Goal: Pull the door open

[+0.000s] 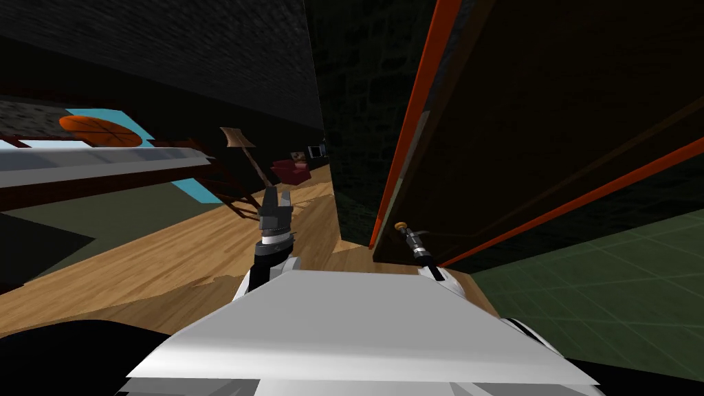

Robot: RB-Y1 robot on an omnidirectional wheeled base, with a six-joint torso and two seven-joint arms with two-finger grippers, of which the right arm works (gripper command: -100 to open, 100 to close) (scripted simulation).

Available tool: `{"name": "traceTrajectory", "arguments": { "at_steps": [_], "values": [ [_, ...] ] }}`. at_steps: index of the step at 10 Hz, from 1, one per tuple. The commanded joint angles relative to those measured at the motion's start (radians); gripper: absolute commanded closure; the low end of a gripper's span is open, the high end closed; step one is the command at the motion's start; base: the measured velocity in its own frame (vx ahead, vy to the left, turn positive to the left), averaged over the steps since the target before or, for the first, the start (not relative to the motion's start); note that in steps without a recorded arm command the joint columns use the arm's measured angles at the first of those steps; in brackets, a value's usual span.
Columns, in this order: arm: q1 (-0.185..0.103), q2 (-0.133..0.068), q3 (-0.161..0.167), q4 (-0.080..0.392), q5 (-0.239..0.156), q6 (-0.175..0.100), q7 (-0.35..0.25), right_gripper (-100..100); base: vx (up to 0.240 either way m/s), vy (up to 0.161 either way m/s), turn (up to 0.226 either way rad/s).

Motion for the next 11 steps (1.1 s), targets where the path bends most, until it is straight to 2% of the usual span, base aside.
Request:
{"name": "traceTrajectory", "arguments": {
  "at_steps": [1, 2, 3, 4, 5, 6, 9, 11],
  "values": [
    [0.017, -0.02, 0.011, -0.002, 0.001, -0.022, -0.025, 100, -0.221, -0.058, 0.158],
    [0.004, -0.014, 0.007, 0.011, 0.001, -0.016, -0.017, 100, -0.096, -0.027, 0.024],
    [0.022, -0.031, 0.023, 0.016, 0.007, -0.048, -0.04, 100, -0.165, -0.067, 0.123],
    [0.026, -0.036, 0.027, 0.016, 0.008, -0.055, -0.045, 100, -0.223, -0.099, 0.151],
    [0.039, -0.05, 0.039, 0.017, 0.013, -0.081, -0.062, 100, -0.224, -0.091, 0.178],
    [0.043, -0.055, 0.044, 0.017, 0.015, -0.089, -0.068, 100, -0.207, -0.086, 0.098],
    [0.069, -0.083, 0.068, 0.018, 0.025, -0.139, -0.1, 100, -0.177, -0.08, 0.111],
    [0.079, -0.095, 0.079, 0.018, 0.029, -0.16, -0.114, 100, -0.183, -0.065, 0.079]
  ]
}}
